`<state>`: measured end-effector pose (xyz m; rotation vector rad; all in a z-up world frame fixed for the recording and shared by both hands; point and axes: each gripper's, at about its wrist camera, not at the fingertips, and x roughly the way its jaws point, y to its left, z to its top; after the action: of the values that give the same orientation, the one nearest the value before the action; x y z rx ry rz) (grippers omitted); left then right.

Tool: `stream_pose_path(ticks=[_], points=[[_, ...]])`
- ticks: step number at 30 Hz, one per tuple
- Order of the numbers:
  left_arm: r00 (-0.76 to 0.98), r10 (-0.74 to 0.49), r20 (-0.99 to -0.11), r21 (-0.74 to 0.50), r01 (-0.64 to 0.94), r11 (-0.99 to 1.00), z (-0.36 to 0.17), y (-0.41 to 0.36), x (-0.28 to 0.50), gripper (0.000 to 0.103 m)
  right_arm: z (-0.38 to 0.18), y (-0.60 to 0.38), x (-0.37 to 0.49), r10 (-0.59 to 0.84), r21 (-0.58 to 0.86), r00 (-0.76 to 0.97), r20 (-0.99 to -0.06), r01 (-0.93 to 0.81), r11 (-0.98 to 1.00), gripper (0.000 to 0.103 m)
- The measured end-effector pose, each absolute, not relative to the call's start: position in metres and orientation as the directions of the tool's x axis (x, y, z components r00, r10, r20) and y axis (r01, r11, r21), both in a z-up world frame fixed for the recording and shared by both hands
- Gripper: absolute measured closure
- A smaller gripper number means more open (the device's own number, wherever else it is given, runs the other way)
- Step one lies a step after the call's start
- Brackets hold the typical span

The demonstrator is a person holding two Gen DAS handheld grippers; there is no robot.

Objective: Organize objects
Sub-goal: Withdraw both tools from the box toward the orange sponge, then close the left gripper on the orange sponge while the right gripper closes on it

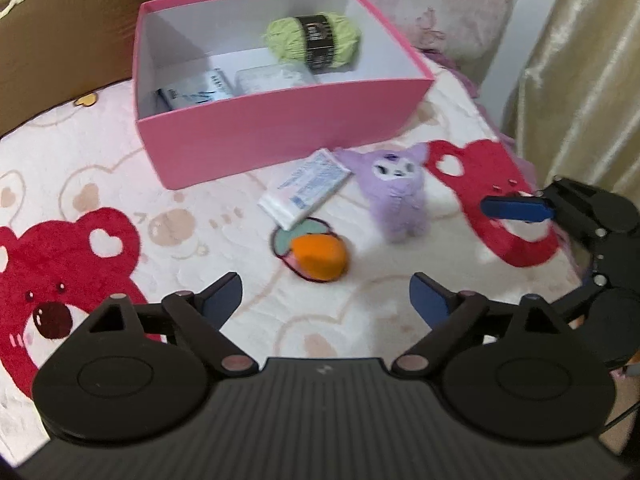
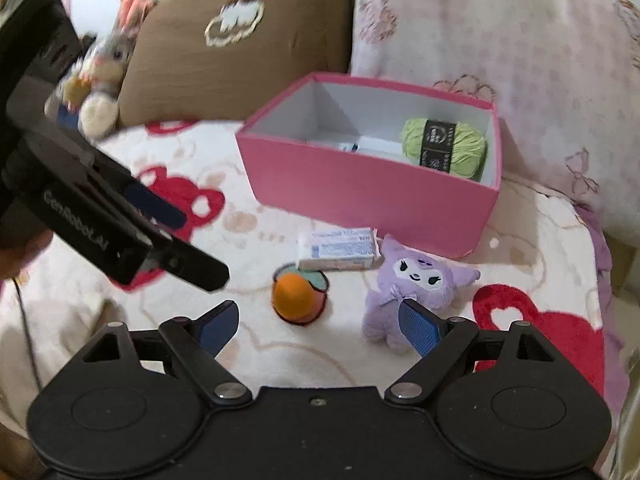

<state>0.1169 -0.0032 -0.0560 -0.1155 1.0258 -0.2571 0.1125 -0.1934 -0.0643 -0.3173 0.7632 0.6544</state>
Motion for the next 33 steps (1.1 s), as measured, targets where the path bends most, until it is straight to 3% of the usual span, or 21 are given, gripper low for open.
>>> stream_pose_path(ticks=[3,6,11,18,22,25,28,30,33], points=[[0.534,-0.24,-0.811,-0.206,0.124,0.971,-0.069,0.005,0.127,0.011,-0.069,-0.194,0.117,0.428,-0.088,0.572,-0.7,-0.664,0.743,0.013],[0.55,-0.248,-0.797,-0.238,0.091,0.967,-0.082,0.015,0.132,0.011,-0.075,-0.195,0.12,0.534,-0.004,0.51,-0.674,-0.726,0.688,0.013],[0.572,-0.203,-0.795,-0.199,0.07,0.977,-0.102,0.016,0.132,0.011,-0.097,-0.17,0.12,0.536,-0.014,0.442,-0.719,-0.78,0.625,0.013],[0.564,-0.316,-0.763,-0.249,0.196,0.949,-0.123,-0.002,0.132,0.011,-0.129,-0.16,0.112,0.504,-0.146,0.567,-0.652,-0.746,0.65,0.013],[0.568,-0.318,-0.759,-0.244,0.205,0.948,-0.137,-0.01,0.134,0.012,-0.148,-0.159,0.117,0.512,-0.118,0.532,-0.674,-0.763,0.636,0.013],[0.575,-0.352,-0.739,-0.308,0.177,0.935,-0.147,-0.003,0.136,0.013,-0.158,-0.155,0.13,0.516,-0.039,0.502,-0.694,-0.742,0.669,0.013],[0.572,-0.374,-0.73,-0.364,0.139,0.921,-0.156,0.003,0.139,0.021,-0.166,-0.152,0.135,0.533,-0.001,0.481,-0.696,-0.743,0.669,0.013],[0.58,-0.385,-0.718,-0.384,0.131,0.914,-0.159,0.006,0.139,0.036,-0.169,-0.152,0.137,0.537,0.003,0.484,-0.691,-0.741,0.671,0.013],[0.584,-0.407,-0.702,-0.414,0.129,0.901,-0.159,0.008,0.141,0.051,-0.168,-0.157,0.139,0.545,0.027,0.494,-0.678,-0.724,0.689,0.025]])
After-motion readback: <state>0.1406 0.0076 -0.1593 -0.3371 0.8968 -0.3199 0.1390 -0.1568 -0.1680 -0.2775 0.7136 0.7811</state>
